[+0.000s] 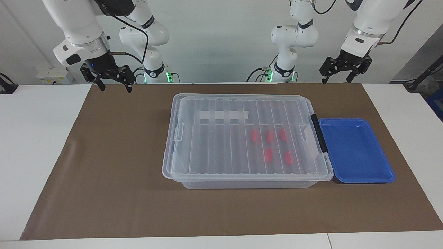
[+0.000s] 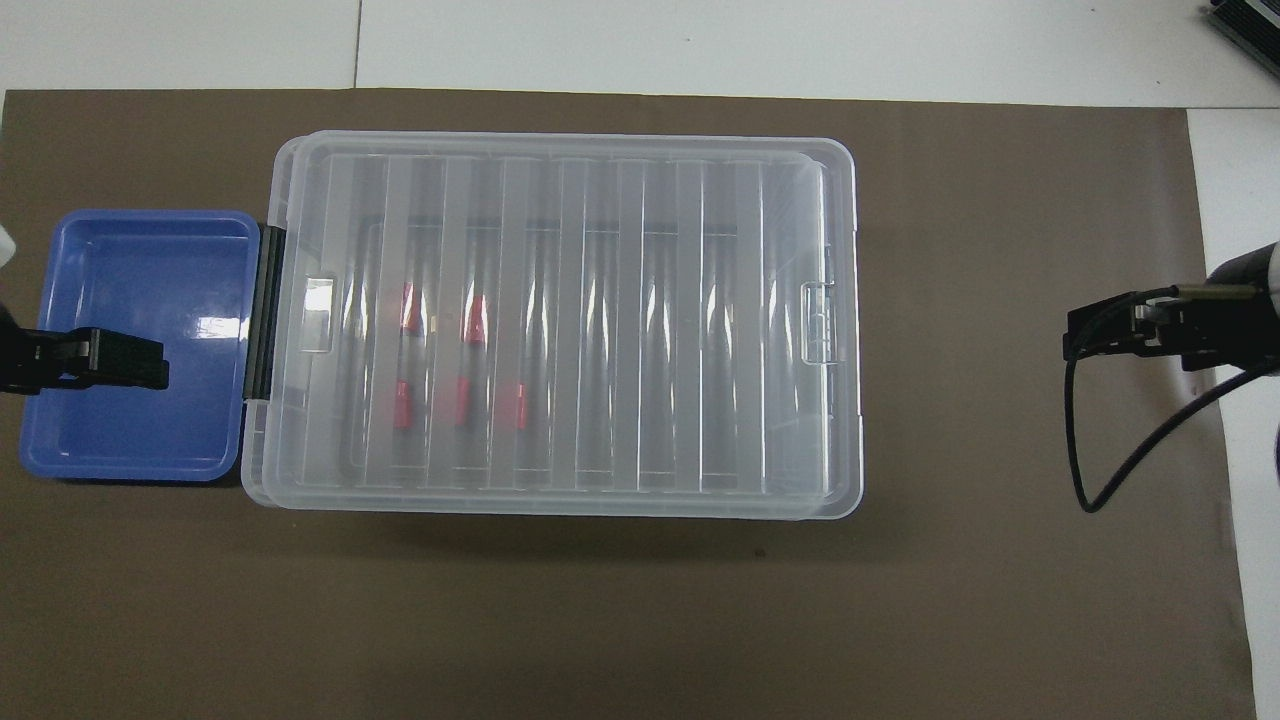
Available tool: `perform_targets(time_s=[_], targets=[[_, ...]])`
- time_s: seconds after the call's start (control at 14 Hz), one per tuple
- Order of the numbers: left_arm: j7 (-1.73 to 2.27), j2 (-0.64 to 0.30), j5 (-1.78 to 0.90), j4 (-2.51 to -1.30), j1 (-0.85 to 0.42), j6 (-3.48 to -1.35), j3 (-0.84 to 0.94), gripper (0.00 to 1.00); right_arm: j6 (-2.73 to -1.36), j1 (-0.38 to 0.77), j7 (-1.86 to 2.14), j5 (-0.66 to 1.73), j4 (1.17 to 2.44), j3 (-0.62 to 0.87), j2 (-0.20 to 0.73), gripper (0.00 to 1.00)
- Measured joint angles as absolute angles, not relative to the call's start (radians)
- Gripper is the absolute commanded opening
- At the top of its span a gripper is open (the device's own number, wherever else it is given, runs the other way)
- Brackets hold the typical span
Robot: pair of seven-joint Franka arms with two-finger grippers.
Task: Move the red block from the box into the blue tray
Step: 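Reach the right gripper to the clear lid's edge and grip it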
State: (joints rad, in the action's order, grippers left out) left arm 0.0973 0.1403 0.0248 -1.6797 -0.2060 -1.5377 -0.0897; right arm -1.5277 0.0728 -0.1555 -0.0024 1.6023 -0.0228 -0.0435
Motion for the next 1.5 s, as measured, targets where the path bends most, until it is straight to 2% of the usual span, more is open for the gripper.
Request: perform_targets(time_s=[0.71,1.07,1.5], targets=[[0.097,0.14,0.025,-1.68,-0.206,-1.538,-0.09,1.0,-1.546,0.072,-0.155,-0.001,1.61,-0.026,-0.044,0.99],[0.097,0.14,0.025,-1.68,-0.206,-1.538,-0.09,1.0,-1.677,0.094,-0.155,0.0,1.671,-0.02,-0.043,0.99],[0.097,0.14,0.025,-1.68,-0.206,-1.538,-0.09,1.0,-1.87,0.19,-0.232,0.001,1.763,-0.017,0.001,0.98]])
